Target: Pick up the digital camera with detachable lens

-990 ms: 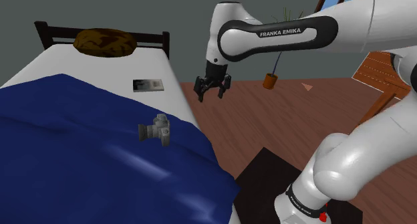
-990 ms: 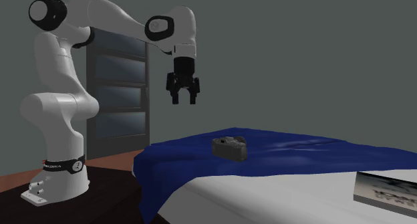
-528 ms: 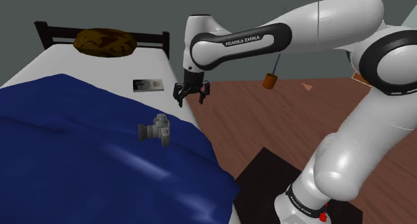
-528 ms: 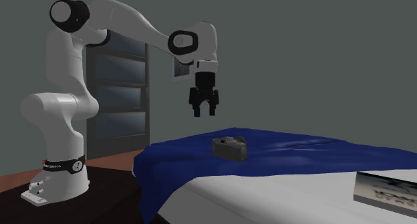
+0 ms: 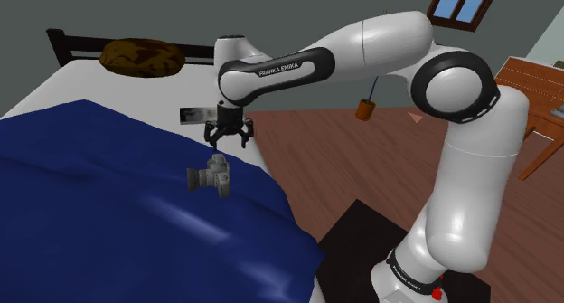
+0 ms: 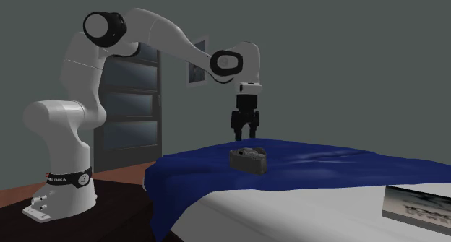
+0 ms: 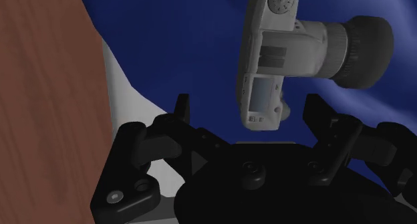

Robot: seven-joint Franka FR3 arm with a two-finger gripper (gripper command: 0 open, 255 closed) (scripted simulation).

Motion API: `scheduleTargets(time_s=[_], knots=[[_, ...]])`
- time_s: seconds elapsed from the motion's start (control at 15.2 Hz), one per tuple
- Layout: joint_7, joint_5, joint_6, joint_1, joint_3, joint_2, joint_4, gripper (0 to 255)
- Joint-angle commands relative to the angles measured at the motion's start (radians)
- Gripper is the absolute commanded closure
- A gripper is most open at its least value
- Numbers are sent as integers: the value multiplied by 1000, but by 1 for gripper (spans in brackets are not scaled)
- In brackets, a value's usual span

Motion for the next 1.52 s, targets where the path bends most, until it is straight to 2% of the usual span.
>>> scheduleTargets(time_s=[0.0,0.13,0.2,0.66,0.79,0.86,1.45], knots=[[24,-12,-13,14,-2,94,102,0],[47,-20,-29,30,-4,182,201,0],[50,-21,-32,33,-5,193,214,0],[52,-27,52,34,-9,229,166,0],[52,-27,52,34,-9,229,166,0],[52,-27,54,34,-9,228,163,255],[52,-27,52,34,-9,229,166,255]])
